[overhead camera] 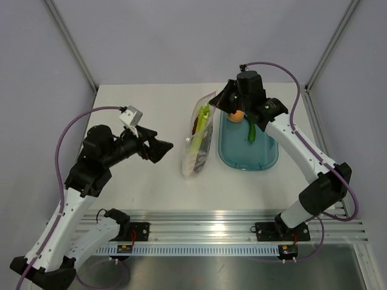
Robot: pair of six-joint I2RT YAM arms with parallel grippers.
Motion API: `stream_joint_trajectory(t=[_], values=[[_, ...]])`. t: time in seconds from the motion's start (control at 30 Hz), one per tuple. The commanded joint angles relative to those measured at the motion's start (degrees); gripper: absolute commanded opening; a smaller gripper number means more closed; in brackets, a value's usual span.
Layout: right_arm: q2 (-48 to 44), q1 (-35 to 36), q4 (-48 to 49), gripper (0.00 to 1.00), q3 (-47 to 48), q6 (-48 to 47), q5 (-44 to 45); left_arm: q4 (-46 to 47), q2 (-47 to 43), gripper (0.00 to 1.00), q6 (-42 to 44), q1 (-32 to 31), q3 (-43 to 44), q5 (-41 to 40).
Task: Place the food in the zip-top bag and seal the zipper
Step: Zip the zipper food storage bag at the center of the board.
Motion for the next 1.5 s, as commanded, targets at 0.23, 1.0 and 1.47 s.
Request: stream_joint_trajectory(t=[0.23,1.0,1.47], values=[[-0.79,0.08,4.94,0.0,1.07,0.95,-2.43,14.9,-2.06,0.94,-4.34,-13.63,-11.27,-8.55],[-0.61,0.08,3.98,0.0,1.42,-1.33,-5.15,19.66,6.37,0.45,-6.18,-24.63,-6.89,-28.29],[-8.34,0.95,8.09,0.0,-9.91,-4.23,-12.96,21.73,4.02,0.0,1.81,-18.76,-3.18,-20.41]])
